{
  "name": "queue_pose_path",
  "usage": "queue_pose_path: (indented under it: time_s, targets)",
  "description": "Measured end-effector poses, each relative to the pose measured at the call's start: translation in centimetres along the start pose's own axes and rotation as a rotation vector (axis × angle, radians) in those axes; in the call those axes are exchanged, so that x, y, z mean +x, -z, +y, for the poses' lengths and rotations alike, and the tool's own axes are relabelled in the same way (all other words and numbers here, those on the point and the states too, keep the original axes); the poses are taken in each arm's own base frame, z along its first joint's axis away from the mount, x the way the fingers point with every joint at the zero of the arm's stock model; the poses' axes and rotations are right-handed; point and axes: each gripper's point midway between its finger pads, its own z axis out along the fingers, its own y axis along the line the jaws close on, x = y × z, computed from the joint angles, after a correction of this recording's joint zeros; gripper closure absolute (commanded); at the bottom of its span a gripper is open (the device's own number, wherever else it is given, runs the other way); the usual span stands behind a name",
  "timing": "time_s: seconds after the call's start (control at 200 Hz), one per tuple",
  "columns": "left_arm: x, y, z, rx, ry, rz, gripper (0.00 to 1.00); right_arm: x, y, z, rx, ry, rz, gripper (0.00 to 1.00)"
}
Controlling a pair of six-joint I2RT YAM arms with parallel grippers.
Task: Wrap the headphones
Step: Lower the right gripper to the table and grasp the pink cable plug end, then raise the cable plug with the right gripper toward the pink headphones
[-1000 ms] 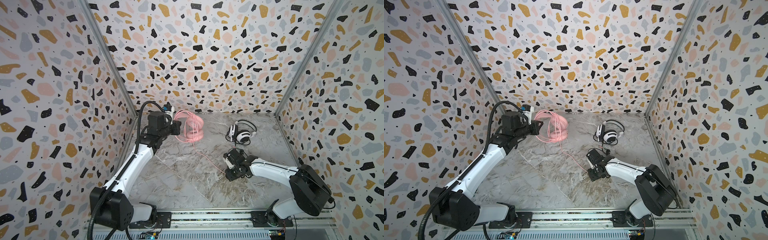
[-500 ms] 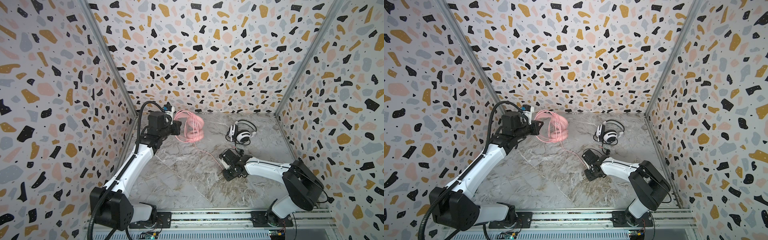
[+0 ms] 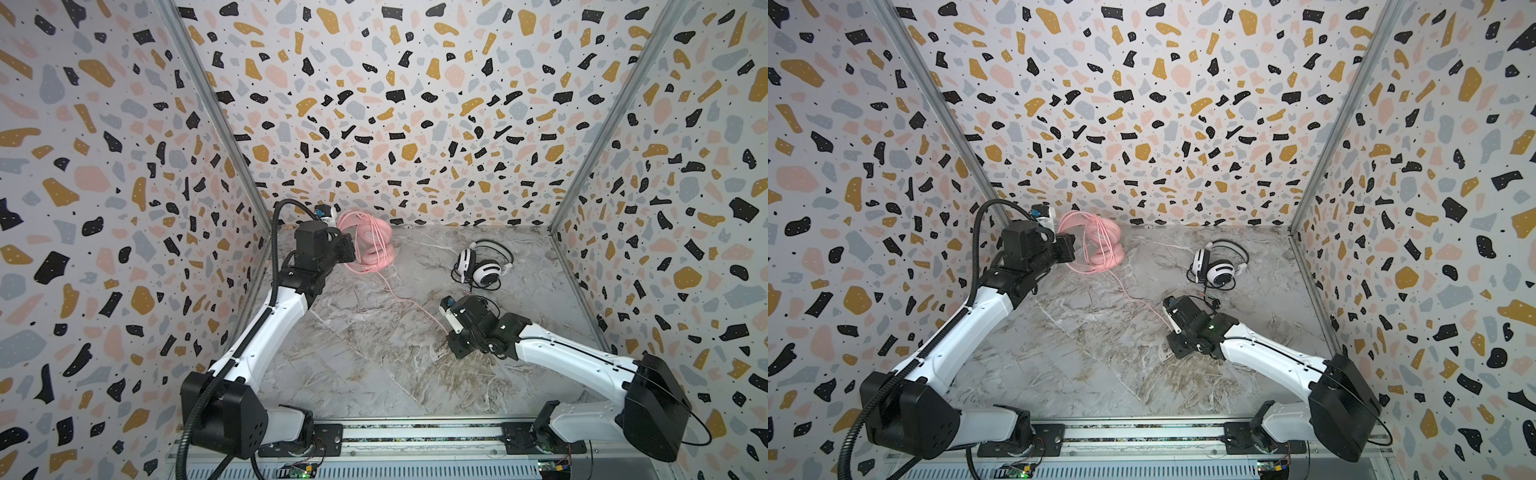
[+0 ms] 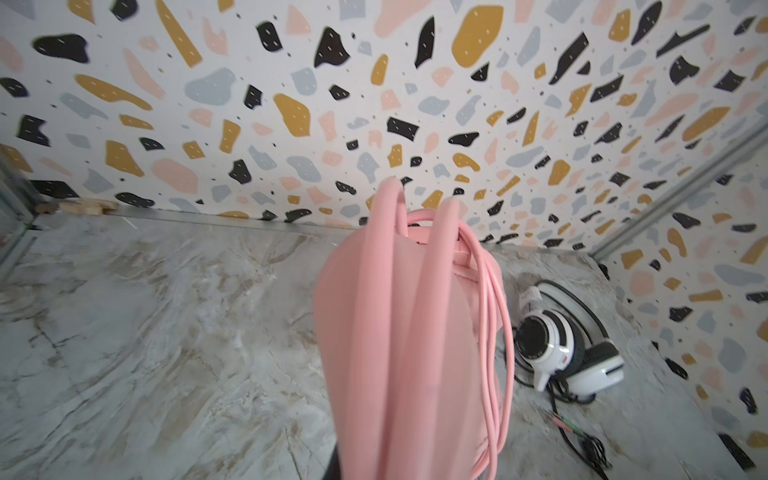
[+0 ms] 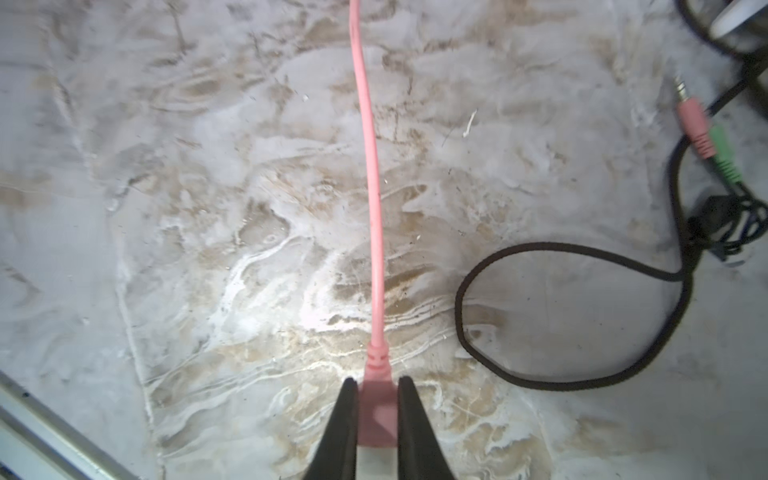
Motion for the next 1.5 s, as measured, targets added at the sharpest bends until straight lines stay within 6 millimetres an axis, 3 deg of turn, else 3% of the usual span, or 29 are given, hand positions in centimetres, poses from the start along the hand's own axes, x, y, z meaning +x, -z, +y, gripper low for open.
queue_pose_path:
  time_s: [0.19, 0.41, 0.531, 0.731, 1.006, 1.352, 1.427, 1.502]
  targets:
    - [-0.6, -3.3, 2.2, -0.109, 0.012, -0.037, 1.0, -2.8, 5.1, 0.8, 0.026, 0.04, -0.185, 0.95]
    - [2.8, -7.0, 4.8, -0.191, 0.013, 0.04, 1.0, -6.8, 12.3, 0.0, 0.081, 0.025, -0.43, 0.96]
    - [3.5, -7.7, 5.0, -0.192, 0.016, 0.063, 1.0, -7.9, 14.7, -0.9, 0.123, 0.023, -0.505, 0.96]
    - [2.5, -7.7, 3.8, -0.146, 0.006, 0.05, 1.0, -10.2, 16.7, -1.9, 0.217, 0.073, -0.588, 0.95]
    - [4.1, -7.7, 2.3, -0.076, -0.03, 0.123, 1.0, -18.3, 22.1, -0.1, 0.256, 0.181, -0.798, 0.96]
    - [7.0, -7.1, -3.2, 0.137, -0.142, 0.239, 1.0, -25.3, 25.3, 2.3, 0.284, 0.343, -0.905, 0.97]
    - [7.8, -6.8, -4.7, 0.203, -0.172, 0.269, 1.0, -27.1, 25.6, 2.0, 0.295, 0.362, -0.917, 0.96]
    - [8.6, -6.2, -6.2, 0.277, -0.198, 0.297, 1.0, -28.8, 25.6, 0.5, 0.311, 0.355, -0.925, 0.96]
